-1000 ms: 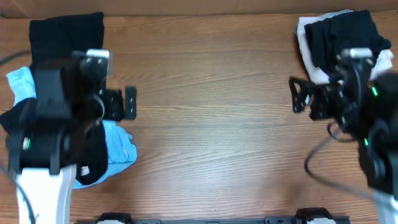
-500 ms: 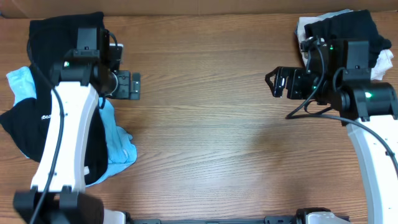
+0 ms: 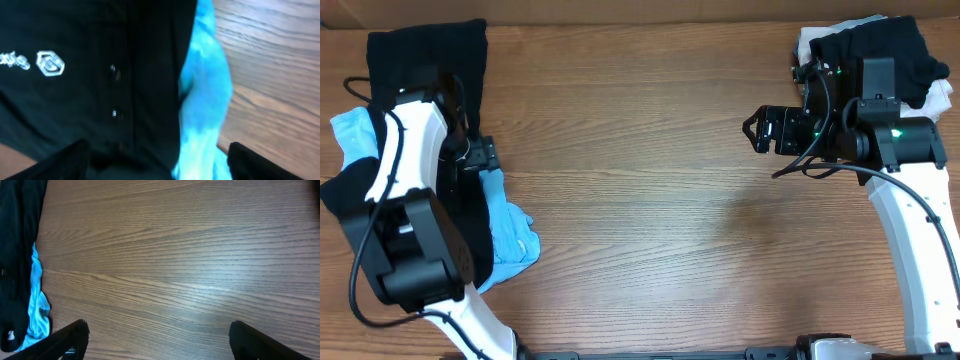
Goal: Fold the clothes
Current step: 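Reach the left gripper to the black shirt on the blue shirt and grasp it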
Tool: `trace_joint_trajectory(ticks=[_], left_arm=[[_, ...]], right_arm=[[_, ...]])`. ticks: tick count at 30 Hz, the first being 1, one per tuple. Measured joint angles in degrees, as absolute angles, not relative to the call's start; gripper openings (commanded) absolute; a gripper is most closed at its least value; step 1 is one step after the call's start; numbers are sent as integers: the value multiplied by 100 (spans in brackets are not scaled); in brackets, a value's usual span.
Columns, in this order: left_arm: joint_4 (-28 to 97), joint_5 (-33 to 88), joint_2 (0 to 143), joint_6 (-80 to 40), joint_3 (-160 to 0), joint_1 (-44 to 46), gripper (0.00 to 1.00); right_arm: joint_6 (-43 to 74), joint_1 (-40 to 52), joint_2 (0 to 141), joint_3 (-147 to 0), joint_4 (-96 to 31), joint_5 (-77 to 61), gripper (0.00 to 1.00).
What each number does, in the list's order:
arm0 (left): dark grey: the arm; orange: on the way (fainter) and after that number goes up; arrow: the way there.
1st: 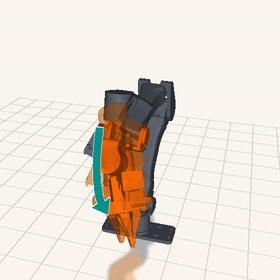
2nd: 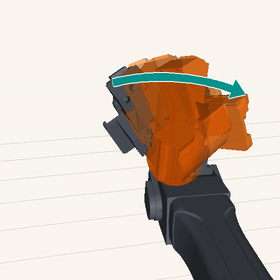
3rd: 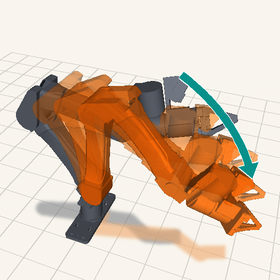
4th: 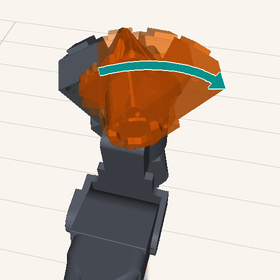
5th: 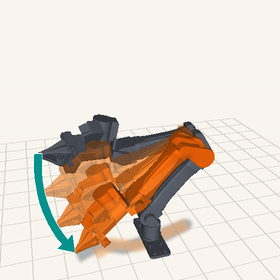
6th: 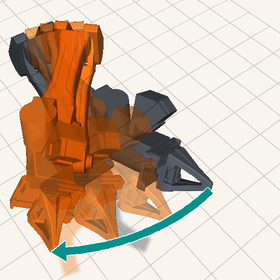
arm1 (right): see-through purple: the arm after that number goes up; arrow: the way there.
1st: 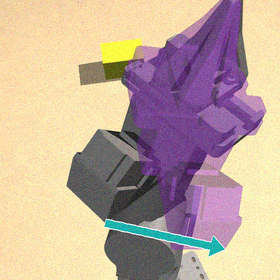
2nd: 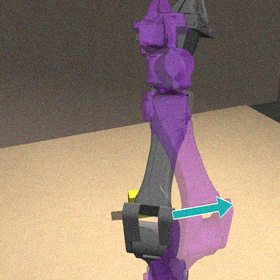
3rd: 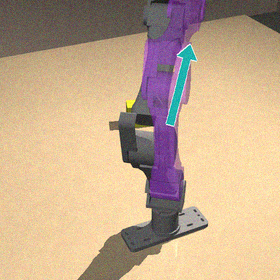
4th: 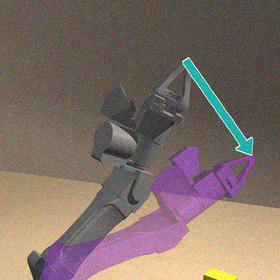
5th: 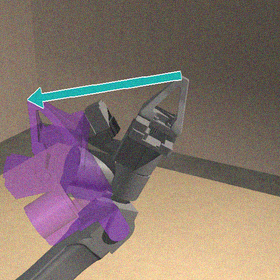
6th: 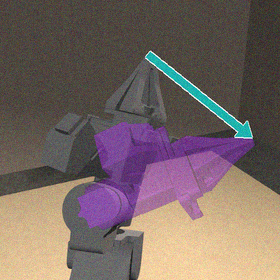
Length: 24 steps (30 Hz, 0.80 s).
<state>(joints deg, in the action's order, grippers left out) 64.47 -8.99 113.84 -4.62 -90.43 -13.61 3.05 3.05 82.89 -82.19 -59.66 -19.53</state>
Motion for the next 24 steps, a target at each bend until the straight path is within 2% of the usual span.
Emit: trace_joint_trajectory(ticks=[3,5,11,18,24], left_arm=[[6243,-910,11601,-491,-9043,-1361,50],[6128,-908,11754,-545,-9045,-1361,41],[6077,-930,12197,-565,-9048,-1361,37],[6080,-1063,12390,-574,-9048,-1361,22],[6163,-1151,12390,-572,-9078,-1361,18]], right_arm=[[303,305,8311,-8219,-5966,-1955,89],[298,305,8324,-8219,-5970,-1955,89],[303,305,8388,-8219,-6023,-1955,88],[303,305,8401,-8219,-6020,-1955,88],[303,305,8401,-8219,-6016,-1955,88]])
